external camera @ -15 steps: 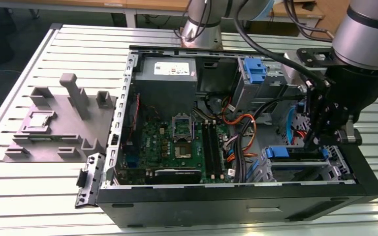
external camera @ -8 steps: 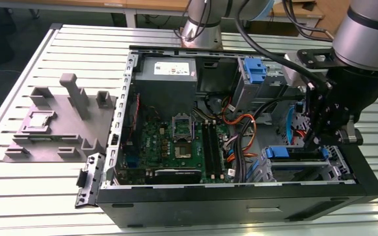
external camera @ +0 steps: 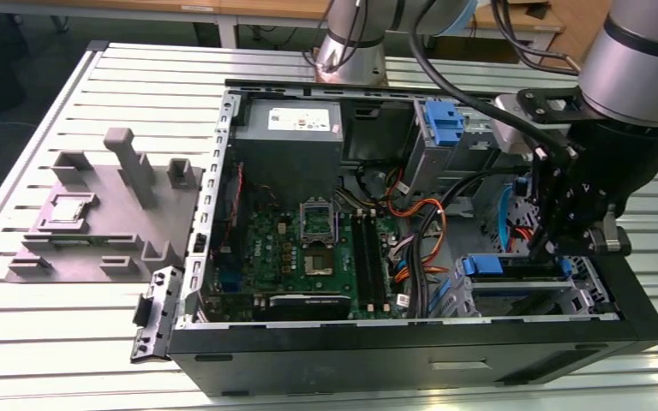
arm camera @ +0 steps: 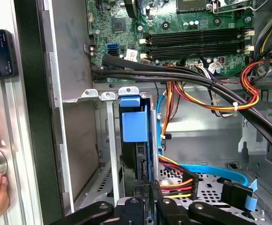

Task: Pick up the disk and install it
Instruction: 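Insert the first disk wire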

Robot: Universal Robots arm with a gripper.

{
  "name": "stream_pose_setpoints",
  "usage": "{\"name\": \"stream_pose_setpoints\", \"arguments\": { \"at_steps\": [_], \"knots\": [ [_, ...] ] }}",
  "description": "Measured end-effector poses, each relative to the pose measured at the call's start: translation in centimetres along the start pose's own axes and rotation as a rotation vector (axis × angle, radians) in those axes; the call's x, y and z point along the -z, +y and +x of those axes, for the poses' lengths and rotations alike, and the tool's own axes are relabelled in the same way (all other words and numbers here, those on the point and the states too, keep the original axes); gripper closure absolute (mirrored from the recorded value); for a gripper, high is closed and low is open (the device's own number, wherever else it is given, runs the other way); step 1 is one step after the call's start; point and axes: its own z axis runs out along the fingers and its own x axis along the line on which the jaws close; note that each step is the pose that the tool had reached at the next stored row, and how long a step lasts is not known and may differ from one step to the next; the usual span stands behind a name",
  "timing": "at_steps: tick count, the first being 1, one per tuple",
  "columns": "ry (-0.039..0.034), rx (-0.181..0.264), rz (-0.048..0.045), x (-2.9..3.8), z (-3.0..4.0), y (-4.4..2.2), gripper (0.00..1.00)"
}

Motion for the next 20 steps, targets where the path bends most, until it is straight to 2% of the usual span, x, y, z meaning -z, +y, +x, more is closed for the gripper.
{"name": "stream_pose_setpoints", "arguments": {
  "at_steps": [9, 20],
  "knots": [
    [-0.0009, 0.0, 0.0, -0.31, -0.03, 0.04, 0.83],
    [-0.0129, -0.001, -0.001, -0.76, -0.04, 0.1, 0.83]
  ]
}}
